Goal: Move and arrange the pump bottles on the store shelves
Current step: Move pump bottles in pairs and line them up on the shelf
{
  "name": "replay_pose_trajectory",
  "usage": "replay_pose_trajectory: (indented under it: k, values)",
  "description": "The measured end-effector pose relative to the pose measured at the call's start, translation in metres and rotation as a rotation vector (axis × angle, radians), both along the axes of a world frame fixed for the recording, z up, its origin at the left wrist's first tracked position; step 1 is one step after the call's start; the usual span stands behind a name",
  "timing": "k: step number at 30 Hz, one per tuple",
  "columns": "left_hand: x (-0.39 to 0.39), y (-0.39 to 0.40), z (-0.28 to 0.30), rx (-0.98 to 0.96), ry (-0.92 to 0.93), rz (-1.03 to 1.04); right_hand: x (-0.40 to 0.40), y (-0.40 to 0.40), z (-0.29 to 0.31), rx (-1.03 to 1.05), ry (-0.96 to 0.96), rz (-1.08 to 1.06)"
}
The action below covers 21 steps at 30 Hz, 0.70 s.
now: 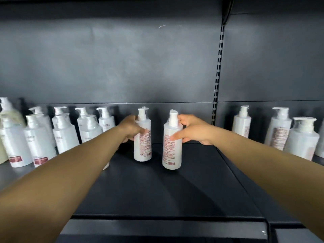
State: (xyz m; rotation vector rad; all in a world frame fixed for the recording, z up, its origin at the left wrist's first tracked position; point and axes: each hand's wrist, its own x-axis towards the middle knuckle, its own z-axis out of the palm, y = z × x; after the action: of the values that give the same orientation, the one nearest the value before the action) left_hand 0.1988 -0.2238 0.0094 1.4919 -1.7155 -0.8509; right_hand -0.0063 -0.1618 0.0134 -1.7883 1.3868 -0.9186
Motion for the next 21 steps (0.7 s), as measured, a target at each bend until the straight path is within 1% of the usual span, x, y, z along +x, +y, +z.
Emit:
replay_pose_trajectory:
  k: [4, 9, 12, 13, 14, 16, 18, 19, 21]
  values:
    - [0.027, -0.012, -0.009, 0.031, -0.004, -0.051, 0.029, -0.011, -0.014, 0.001, 0.005, -0.108]
    - [0.027, -0.015, -0.014, -0.035, -0.007, -0.154, 0.037, -0.006, -0.013, 0.010, 0.067, -0.189]
    - [0.027, -0.019, -0.020, -0.068, -0.012, -0.130, 0.049, -0.005, -0.016, -0.056, 0.131, -0.297]
    - [0.027, -0.020, -0.022, -0.073, -0.006, -0.105, 0.051, -0.006, -0.018, -0.073, 0.125, -0.318]
    - [0.028, -0.021, -0.023, -0.070, 0.004, -0.079, 0.053, -0.005, -0.020, -0.066, 0.083, -0.318]
    - [0.031, -0.023, -0.023, -0.043, 0.044, -0.062, 0.049, -0.005, -0.022, 0.034, -0.078, -0.234]
    - [0.036, -0.026, -0.020, 0.032, 0.123, -0.149, 0.040, -0.006, -0.020, 0.134, -0.175, -0.102]
    - [0.039, -0.026, -0.018, 0.060, 0.143, -0.201, 0.036, -0.007, -0.018, 0.157, -0.174, -0.050]
    - [0.045, -0.026, -0.012, 0.071, 0.074, -0.267, 0.031, -0.009, -0.016, 0.154, -0.109, -0.014]
